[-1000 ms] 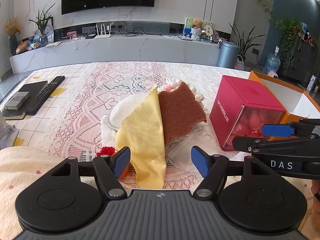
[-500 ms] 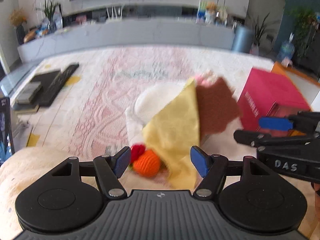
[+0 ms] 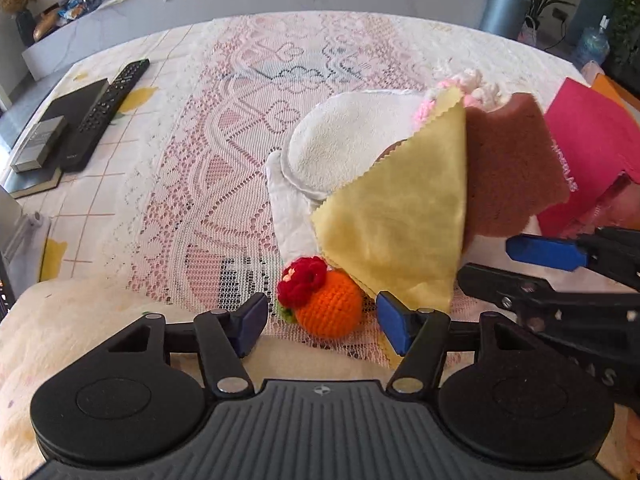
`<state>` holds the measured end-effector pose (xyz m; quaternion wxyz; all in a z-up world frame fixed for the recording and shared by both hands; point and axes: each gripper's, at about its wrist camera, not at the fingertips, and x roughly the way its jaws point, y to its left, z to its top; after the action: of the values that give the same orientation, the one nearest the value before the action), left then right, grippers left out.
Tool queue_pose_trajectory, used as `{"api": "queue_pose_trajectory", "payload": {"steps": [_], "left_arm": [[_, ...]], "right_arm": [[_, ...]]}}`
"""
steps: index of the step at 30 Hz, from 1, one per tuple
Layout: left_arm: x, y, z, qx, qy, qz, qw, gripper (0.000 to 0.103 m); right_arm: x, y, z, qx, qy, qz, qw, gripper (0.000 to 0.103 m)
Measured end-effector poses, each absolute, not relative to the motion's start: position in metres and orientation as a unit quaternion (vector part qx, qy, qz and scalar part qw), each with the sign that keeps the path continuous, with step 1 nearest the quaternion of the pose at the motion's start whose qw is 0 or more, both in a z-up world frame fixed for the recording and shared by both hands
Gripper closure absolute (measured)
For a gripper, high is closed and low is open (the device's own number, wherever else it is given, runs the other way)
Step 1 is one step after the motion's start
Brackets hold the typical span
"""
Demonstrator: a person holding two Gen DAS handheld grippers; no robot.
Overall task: Organize soft objects
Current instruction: 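Grasp the red-orange knitted fruit with the left tool while the right tool grasps the yellow cloth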
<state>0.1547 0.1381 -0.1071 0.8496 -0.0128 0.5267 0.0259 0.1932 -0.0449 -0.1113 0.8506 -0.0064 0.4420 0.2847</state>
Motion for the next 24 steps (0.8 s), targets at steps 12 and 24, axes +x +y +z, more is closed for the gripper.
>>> {"api": "queue_pose_trajectory", "payload": {"steps": [12, 24], "left_arm": [[0.142, 0.141, -0.099, -0.040, 0.500, 0.058, 0.863, 0.051], [0.136, 0.153, -0.094, -0.080, 0.473, 0.087, 0.873, 0.052]], "right_arm": [[0.190, -0.040, -0.117, -0.015, 0.446, 0.294, 0.845, 0.055], [0.199, -0.005, -0.128, -0.042, 0.441, 0.326, 0.835, 0.067]]}}
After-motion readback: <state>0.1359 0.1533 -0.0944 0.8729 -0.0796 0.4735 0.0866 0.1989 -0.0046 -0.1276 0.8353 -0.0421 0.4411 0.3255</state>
